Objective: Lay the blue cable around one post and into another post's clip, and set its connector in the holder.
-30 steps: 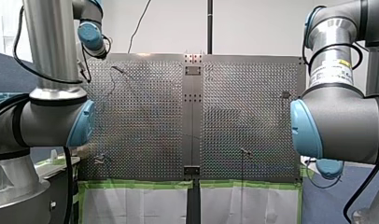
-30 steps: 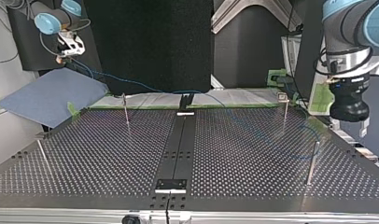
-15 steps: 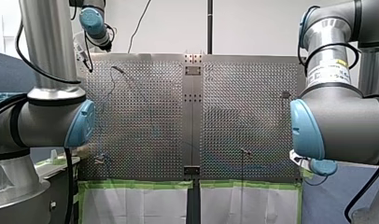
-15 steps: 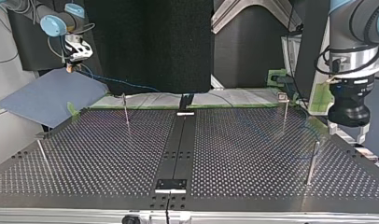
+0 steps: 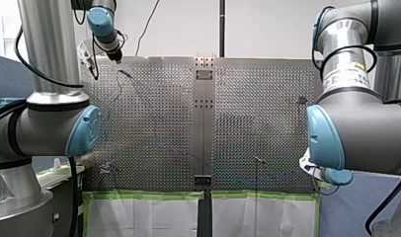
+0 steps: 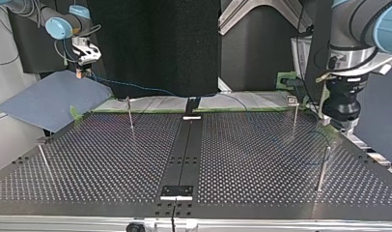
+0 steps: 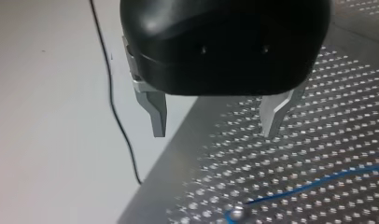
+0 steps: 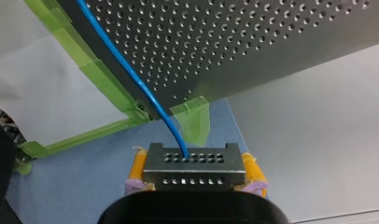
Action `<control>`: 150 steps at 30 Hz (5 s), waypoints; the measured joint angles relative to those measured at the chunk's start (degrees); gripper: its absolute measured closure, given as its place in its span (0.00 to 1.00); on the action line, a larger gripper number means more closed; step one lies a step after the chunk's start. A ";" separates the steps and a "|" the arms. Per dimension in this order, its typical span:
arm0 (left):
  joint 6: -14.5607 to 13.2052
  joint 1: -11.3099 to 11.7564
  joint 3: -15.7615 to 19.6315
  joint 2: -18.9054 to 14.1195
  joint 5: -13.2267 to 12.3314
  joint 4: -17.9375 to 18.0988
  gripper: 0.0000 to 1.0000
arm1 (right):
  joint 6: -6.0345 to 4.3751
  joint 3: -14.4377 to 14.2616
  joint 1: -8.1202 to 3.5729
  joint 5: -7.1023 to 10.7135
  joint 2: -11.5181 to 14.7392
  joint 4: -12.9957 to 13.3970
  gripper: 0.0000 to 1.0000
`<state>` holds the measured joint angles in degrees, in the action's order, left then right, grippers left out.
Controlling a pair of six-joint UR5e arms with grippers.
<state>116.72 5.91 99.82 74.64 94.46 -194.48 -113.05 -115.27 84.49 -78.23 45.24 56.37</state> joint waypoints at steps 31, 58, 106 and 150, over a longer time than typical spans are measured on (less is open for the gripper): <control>-1.57 -1.77 0.26 0.96 7.65 -10.39 0.00 | -0.04 0.35 1.30 -0.53 0.00 -0.38 1.00; -1.83 -2.21 0.26 1.06 8.71 -10.40 0.00 | -0.06 0.44 1.30 -0.53 -0.01 -0.38 1.00; 16.35 5.62 6.74 6.82 -7.90 10.08 0.00 | 0.35 0.67 1.96 -0.70 -0.01 -0.38 1.00; 25.28 9.96 6.75 11.16 -9.18 25.52 0.00 | 0.52 1.05 2.57 -0.88 0.00 -0.73 1.00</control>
<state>142.00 15.87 106.57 85.81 85.28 -168.96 -112.52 -114.22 87.07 -79.11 45.23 55.65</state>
